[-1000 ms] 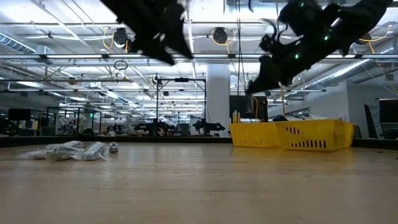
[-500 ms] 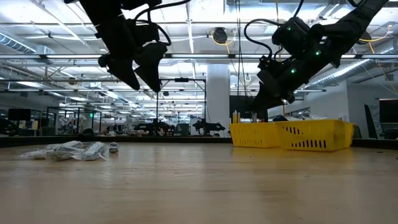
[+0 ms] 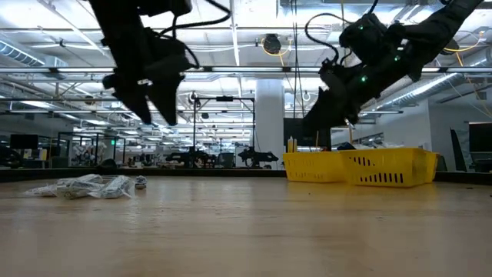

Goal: Pick & Place Travel size toiletries
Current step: Put the nail cutter into the bottom left yellow bin

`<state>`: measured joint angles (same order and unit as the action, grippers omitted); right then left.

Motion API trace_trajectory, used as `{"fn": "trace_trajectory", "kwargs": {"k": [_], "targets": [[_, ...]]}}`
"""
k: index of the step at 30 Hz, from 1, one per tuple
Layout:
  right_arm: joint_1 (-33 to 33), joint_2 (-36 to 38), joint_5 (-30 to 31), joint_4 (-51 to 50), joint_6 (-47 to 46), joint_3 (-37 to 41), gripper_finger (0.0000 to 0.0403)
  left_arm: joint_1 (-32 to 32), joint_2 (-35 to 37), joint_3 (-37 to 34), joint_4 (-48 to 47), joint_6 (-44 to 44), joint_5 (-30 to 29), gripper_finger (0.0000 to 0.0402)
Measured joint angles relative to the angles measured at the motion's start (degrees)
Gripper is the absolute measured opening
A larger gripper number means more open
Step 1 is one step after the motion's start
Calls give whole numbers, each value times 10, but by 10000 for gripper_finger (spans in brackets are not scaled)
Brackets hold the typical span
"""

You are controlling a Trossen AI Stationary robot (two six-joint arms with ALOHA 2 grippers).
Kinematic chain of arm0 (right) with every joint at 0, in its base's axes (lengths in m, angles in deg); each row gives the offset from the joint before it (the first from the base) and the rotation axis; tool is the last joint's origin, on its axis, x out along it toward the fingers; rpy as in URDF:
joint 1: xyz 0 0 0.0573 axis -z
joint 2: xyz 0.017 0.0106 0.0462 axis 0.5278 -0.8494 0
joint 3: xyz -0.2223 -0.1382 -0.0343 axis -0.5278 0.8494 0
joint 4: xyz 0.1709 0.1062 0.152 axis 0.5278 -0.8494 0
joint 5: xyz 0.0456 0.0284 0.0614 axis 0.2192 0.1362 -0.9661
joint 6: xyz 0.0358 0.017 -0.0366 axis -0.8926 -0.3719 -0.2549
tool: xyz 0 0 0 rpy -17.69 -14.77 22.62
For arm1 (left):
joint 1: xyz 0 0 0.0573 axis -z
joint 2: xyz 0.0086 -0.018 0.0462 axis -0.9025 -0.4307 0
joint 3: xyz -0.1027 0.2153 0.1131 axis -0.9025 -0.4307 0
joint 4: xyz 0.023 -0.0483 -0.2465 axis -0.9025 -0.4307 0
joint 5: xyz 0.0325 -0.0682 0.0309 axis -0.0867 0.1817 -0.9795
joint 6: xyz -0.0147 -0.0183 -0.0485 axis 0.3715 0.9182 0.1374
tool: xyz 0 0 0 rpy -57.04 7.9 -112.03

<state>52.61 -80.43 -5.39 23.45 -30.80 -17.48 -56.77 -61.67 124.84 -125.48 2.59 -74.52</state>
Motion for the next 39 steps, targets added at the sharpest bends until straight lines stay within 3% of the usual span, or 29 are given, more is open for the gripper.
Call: {"fn": "trace_trajectory", "kwargs": {"k": [6,9,16,22,31,39], "targets": [[-22,45,-54,38,13,0,225,37,0,-1,-66,78,10,356],[-45,64,-53,39,27,0,224,64,0,-16,-64,92,50,356],[-79,77,-52,40,41,0,224,104,0,-103,-21,185,111,356],[-81,77,-51,44,40,0,222,115,0,-158,-9,259,125,356],[-81,77,-51,44,39,0,220,120,2,-190,0,260,114,356],[-81,77,-52,43,34,0,219,118,-1,-193,106,146,108,356]]}}
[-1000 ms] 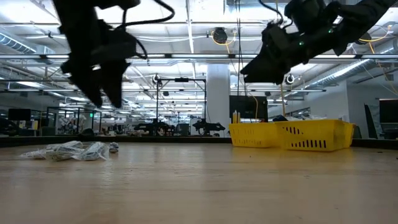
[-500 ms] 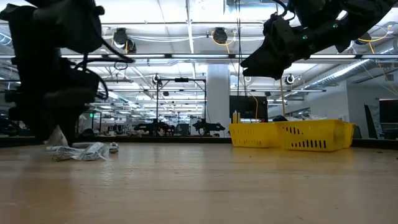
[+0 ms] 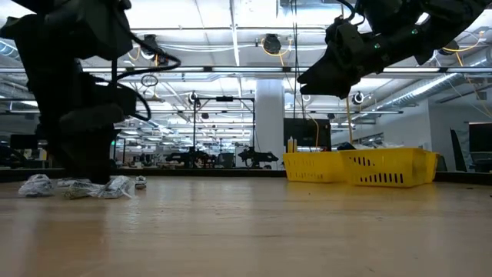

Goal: Pick & Place Travel size toiletries
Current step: Put the nail cutter into the bottom left yellow bin

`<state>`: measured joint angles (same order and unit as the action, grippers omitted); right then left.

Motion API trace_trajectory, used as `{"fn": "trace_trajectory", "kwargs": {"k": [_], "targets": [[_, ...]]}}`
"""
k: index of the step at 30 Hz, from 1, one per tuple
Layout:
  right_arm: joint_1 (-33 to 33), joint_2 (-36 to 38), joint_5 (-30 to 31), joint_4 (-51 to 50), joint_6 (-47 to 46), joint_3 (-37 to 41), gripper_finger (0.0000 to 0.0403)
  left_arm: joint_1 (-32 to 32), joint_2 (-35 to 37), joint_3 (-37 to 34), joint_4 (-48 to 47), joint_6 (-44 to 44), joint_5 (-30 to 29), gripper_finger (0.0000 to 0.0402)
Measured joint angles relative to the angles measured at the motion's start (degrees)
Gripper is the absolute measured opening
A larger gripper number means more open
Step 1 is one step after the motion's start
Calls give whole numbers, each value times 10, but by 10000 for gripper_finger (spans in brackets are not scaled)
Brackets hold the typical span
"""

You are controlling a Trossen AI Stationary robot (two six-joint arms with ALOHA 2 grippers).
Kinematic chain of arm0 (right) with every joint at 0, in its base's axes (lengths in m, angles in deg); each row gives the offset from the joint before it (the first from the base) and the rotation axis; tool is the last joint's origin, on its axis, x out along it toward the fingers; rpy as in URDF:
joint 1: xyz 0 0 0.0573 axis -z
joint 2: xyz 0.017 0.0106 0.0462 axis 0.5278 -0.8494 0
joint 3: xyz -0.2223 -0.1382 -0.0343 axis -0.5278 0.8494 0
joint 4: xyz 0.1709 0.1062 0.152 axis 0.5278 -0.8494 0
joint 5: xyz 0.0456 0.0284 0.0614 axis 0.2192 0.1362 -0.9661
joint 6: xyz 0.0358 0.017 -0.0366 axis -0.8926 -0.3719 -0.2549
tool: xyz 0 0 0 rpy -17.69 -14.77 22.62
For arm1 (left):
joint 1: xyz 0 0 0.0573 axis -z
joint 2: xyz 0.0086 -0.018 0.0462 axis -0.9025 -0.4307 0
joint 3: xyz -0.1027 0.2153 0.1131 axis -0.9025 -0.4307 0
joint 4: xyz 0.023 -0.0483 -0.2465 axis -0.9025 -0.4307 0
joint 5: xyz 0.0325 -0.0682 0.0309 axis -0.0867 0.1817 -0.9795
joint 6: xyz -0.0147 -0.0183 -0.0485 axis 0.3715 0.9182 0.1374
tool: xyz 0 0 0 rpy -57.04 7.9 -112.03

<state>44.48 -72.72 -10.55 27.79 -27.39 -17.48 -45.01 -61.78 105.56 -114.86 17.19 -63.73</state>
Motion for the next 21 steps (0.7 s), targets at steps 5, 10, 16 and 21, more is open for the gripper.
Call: {"fn": "trace_trajectory", "kwargs": {"k": [5,10,16,21], "targets": [[0,0,-1,0,-3,0,217,-9,0,0,7,-36,13,356],[0,0,-1,0,-6,0,217,-16,2,-20,16,-38,34,354],[0,0,-2,-3,-6,0,215,-17,3,-30,17,-44,49,296],[0,0,-2,-6,-6,0,216,-16,2,-31,19,-52,54,208]]}}
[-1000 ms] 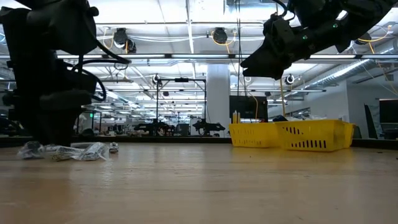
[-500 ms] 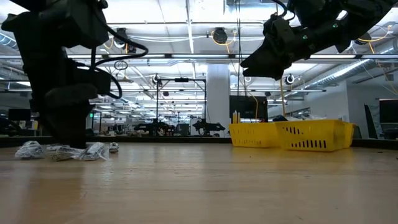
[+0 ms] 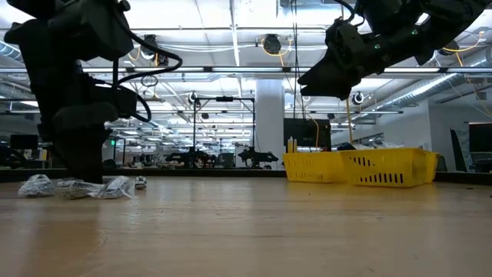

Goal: Pick & Place Travel size toiletries
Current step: Put the nail cutter into the bottom left yellow bin

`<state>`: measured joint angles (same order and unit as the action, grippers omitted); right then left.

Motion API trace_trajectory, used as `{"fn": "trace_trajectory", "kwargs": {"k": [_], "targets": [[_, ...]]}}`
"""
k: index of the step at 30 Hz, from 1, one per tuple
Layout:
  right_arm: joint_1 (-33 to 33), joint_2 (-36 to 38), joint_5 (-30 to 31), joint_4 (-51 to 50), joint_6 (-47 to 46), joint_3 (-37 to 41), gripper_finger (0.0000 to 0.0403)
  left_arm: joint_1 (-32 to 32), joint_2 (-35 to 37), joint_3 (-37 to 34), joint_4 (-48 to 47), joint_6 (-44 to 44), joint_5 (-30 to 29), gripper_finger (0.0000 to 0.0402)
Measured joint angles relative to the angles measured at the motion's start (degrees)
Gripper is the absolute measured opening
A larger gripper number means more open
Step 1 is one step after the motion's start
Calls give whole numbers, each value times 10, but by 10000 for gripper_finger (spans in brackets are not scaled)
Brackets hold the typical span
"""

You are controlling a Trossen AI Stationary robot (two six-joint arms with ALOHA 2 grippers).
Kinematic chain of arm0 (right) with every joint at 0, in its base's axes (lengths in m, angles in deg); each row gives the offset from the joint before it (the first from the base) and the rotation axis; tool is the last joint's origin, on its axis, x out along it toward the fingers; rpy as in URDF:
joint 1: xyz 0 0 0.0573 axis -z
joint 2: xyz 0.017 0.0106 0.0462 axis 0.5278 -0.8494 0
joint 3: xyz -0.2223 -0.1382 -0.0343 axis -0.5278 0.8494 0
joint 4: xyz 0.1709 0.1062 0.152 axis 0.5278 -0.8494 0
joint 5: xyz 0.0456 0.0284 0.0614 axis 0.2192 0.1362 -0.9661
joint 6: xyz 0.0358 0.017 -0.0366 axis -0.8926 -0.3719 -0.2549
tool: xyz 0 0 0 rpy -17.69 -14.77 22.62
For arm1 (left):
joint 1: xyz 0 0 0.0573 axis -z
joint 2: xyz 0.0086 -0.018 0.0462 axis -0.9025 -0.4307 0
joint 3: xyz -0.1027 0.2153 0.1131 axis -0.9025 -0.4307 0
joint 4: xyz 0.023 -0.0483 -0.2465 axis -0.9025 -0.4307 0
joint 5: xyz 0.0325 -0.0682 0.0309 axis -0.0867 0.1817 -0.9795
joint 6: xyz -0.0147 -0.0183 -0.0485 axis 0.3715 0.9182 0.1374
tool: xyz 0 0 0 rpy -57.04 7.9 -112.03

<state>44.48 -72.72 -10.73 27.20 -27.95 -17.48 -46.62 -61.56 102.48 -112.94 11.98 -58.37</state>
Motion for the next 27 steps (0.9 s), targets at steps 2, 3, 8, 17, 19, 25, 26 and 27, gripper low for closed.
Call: {"fn": "trace_trajectory", "kwargs": {"k": [2,3,8,17,19,25,26,27], "targets": [[0,0,0,-1,0,0,215,0,-1,0,-1,7,-8,173],[0,0,0,-2,0,0,214,0,-1,0,-1,10,-10,157],[0,0,0,-3,0,0,213,-1,-1,0,0,8,-8,90],[0,0,0,-3,0,0,212,0,-1,0,0,-19,-23,12],[0,0,0,-3,0,0,212,-1,-1,1,-5,-27,-42,11],[0,0,0,5,0,0,212,-1,34,37,-11,-117,-120,9],[0,0,0,12,0,0,212,-1,44,48,10,-144,-141,7],[-1,0,0,19,0,0,212,-1,55,51,36,-171,-159,6]]}}
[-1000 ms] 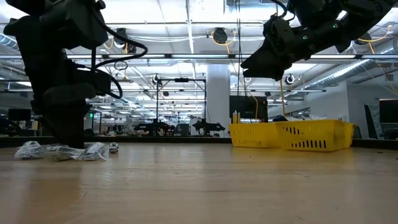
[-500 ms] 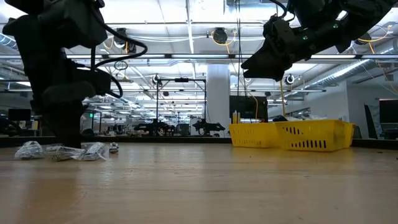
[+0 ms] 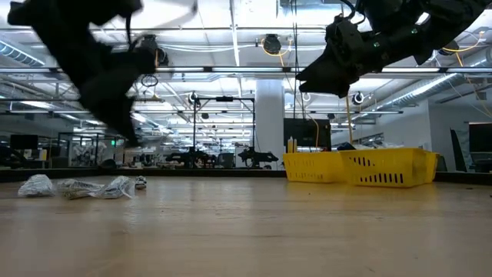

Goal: Pick & Place Travel size toiletries
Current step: Put the nail cutter into the bottom left yellow bin

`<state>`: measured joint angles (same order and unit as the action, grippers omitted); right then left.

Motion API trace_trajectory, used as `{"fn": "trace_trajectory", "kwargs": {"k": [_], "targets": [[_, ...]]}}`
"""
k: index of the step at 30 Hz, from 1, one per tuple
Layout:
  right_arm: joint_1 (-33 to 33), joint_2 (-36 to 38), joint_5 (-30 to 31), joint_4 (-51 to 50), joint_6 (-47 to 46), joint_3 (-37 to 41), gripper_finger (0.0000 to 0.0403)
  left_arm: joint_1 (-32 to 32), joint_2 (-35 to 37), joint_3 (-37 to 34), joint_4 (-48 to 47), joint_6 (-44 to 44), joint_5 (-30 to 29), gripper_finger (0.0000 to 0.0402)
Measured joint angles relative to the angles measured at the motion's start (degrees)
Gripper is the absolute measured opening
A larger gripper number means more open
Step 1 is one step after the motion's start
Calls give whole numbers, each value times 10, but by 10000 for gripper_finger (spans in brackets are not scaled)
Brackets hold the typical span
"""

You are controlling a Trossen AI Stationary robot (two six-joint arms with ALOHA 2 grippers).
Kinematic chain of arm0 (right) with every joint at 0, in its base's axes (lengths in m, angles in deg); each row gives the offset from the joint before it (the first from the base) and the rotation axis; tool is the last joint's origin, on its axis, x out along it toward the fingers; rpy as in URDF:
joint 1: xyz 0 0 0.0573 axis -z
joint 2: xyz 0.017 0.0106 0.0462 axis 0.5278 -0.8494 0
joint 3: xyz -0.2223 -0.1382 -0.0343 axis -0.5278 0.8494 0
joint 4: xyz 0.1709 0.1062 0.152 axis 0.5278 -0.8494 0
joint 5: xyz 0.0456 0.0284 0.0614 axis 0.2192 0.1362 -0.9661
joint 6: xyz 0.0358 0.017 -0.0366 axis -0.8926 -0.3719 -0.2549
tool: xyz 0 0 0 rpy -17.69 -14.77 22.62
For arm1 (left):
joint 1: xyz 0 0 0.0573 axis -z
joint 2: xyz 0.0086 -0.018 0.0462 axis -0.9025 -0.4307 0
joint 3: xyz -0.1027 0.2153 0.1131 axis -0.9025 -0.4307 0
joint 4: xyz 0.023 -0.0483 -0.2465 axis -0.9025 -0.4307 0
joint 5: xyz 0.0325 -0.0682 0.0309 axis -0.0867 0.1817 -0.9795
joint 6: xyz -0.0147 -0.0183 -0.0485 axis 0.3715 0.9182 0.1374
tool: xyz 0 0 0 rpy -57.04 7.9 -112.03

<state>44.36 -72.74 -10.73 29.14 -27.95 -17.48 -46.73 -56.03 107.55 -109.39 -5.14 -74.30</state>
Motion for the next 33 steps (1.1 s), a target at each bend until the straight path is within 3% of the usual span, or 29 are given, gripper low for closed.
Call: {"fn": "trace_trajectory", "kwargs": {"k": [3,7,11,14,18,24,33], "targets": [[-15,-5,0,44,13,0,212,-6,22,2,100,-118,-53,7],[-52,-21,0,119,49,0,207,-23,32,2,301,-296,-66,6],[-89,-54,0,192,69,0,204,-48,10,3,496,-434,-18,8],[-110,-89,0,250,73,0,206,-71,-17,3,622,-501,63,6],[-124,-126,1,313,73,0,210,-102,-58,3,710,-505,150,8],[-142,-165,0,399,64,0,221,-124,-98,3,788,-490,199,5],[-155,-210,2,471,70,0,217,-130,-112,4,802,-477,205,9]]}}
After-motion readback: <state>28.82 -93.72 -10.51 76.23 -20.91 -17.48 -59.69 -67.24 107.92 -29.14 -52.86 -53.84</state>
